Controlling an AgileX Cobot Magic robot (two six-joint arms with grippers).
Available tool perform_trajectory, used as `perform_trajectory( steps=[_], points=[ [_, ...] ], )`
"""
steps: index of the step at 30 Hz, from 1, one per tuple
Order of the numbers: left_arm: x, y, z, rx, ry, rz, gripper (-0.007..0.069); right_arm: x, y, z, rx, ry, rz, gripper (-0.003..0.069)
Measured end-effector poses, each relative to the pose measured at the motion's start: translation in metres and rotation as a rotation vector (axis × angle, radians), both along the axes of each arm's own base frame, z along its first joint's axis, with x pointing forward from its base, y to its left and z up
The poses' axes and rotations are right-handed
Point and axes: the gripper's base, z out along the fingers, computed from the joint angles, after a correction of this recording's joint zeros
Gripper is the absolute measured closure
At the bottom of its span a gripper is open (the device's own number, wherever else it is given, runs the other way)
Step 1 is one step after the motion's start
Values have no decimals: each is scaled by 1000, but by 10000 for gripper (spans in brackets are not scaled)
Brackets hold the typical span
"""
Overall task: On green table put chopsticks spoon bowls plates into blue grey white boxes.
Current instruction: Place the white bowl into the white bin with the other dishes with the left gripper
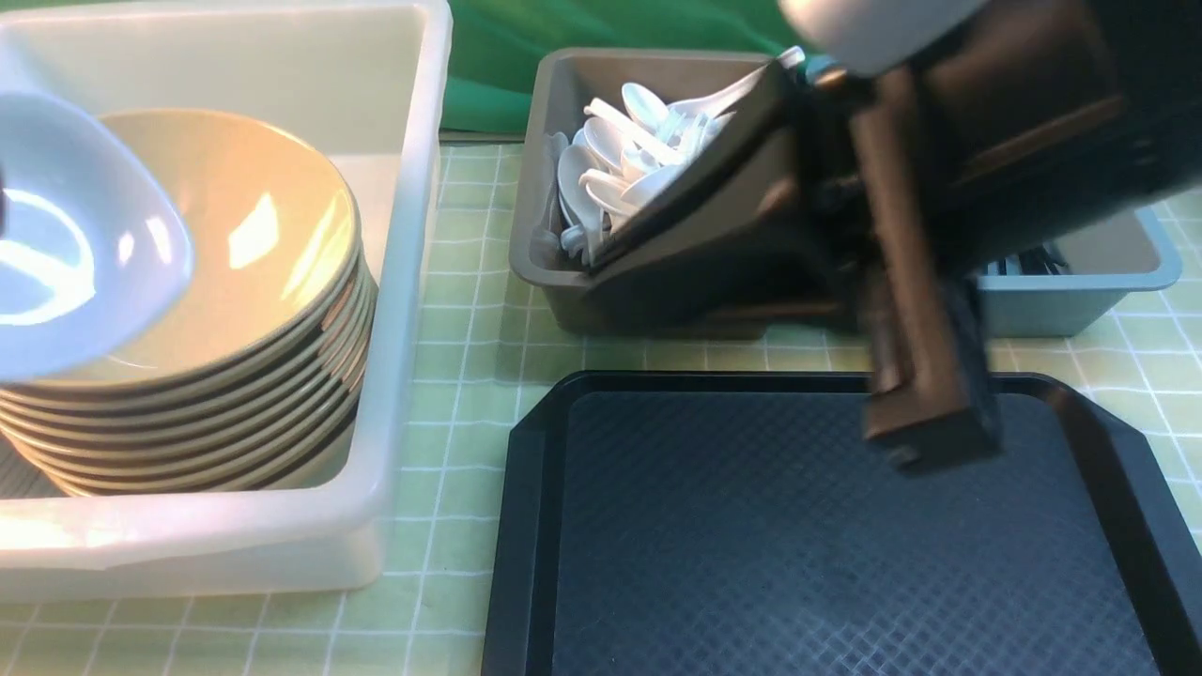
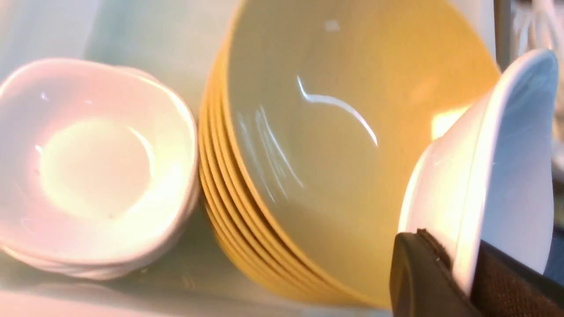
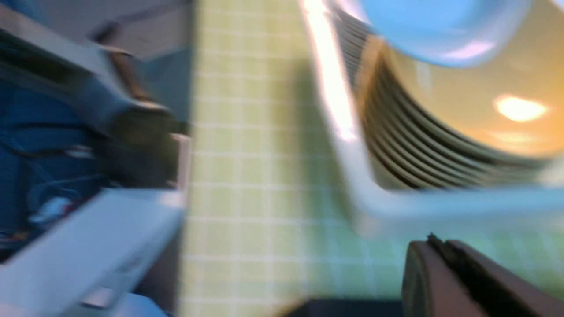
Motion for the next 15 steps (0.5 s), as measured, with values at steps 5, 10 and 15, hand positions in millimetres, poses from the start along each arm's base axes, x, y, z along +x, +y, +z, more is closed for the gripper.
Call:
perform_trajectory(
  steps=[5,10,15],
  points=[
    [9,39,14,-15,-16,181,610,6,9,-9,-5,39,29,636],
    [11,90,20,-5,69,425,610,6,9,-9,-6,40,33,636],
    [19,123,1,2,211,563,610,5,9,-10,-10,45,41,635]
  ],
)
